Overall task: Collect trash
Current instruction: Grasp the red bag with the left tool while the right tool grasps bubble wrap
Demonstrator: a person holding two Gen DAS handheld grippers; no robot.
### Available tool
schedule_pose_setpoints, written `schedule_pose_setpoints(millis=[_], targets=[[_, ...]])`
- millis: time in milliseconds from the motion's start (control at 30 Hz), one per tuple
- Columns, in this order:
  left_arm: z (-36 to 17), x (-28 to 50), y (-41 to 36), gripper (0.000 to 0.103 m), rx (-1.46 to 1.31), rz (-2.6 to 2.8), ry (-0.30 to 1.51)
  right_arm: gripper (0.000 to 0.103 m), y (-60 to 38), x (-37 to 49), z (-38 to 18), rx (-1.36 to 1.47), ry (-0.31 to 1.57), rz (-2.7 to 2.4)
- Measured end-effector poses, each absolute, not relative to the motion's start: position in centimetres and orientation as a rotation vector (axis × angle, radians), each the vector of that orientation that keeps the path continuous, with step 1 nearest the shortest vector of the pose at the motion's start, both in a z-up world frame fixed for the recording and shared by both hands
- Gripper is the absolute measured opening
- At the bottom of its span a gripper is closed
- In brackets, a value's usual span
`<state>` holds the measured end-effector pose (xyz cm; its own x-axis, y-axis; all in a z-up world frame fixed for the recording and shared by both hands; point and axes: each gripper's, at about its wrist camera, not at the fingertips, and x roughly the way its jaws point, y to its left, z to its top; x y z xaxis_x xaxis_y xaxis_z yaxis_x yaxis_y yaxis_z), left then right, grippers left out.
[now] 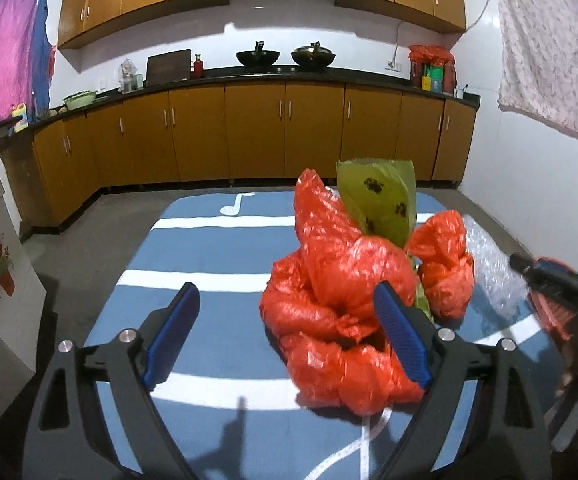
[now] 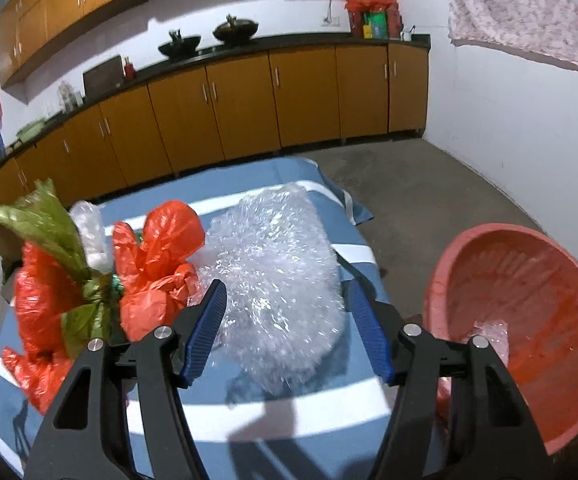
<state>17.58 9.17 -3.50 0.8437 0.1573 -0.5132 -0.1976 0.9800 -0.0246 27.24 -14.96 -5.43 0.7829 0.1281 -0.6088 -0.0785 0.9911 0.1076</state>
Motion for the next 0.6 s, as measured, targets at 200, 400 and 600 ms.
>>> schedule_pose_setpoints(millis=[200,400,600], targets=[[-3.6,19.4,8.4,0.087,-0.096,0.147,0.549,0.034,-14.1,28.1,-7.5,0.021,0.753,0.133],[-3.7,21.6,6.8,0.087,-0.111,0.104,0.578,0.012,-14.3,27.1,-7.3,0.033,0.754,0.158],[-4.3,23.4,5.3,0.086,-0.08,0.115,0.606,0.012,-15.0,25.4,-6.9,0.056,0.734,0.169]])
